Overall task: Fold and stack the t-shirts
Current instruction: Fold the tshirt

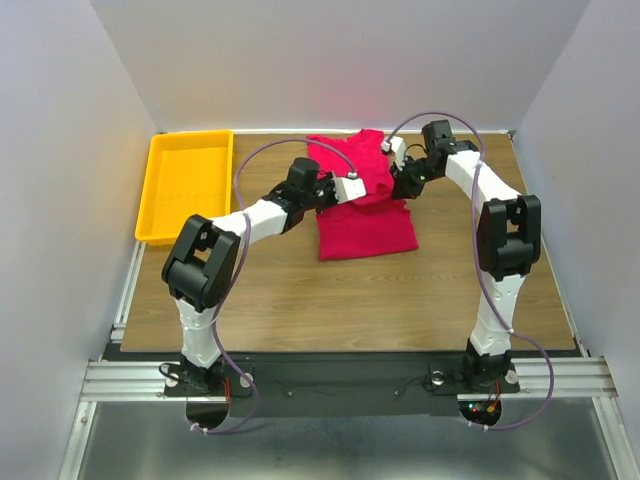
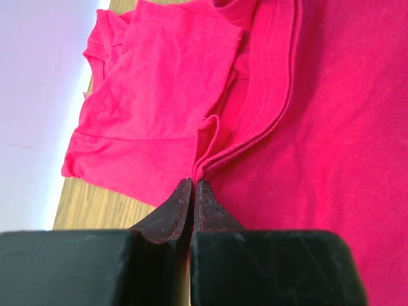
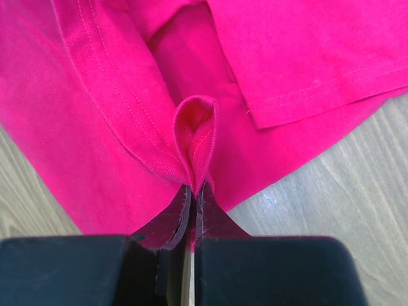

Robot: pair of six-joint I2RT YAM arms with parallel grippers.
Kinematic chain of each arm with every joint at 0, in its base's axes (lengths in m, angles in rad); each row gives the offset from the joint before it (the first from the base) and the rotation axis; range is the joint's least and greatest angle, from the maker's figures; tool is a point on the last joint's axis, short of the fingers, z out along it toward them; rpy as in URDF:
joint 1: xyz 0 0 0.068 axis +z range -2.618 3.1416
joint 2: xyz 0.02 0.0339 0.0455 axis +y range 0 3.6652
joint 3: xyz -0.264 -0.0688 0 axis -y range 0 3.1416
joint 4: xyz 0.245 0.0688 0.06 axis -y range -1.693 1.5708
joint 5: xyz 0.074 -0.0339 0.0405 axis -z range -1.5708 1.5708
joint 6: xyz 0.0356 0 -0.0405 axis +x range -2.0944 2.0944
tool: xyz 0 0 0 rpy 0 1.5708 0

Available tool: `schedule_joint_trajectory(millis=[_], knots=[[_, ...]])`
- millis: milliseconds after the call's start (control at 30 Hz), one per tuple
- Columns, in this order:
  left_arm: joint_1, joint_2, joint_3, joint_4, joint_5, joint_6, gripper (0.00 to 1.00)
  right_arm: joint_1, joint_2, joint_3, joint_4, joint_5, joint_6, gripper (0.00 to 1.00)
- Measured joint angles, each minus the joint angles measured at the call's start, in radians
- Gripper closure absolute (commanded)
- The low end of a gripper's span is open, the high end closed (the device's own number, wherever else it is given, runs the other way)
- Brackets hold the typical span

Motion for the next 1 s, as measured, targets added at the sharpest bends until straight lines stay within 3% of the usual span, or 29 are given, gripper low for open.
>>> schedule_joint_trajectory(millis=[1000], knots=[[0.015,0.139,0.119,0.002,-0.037,-0.011,1.0,0.0,0.114,0.095,0.059,0.074,0.119,1.0]])
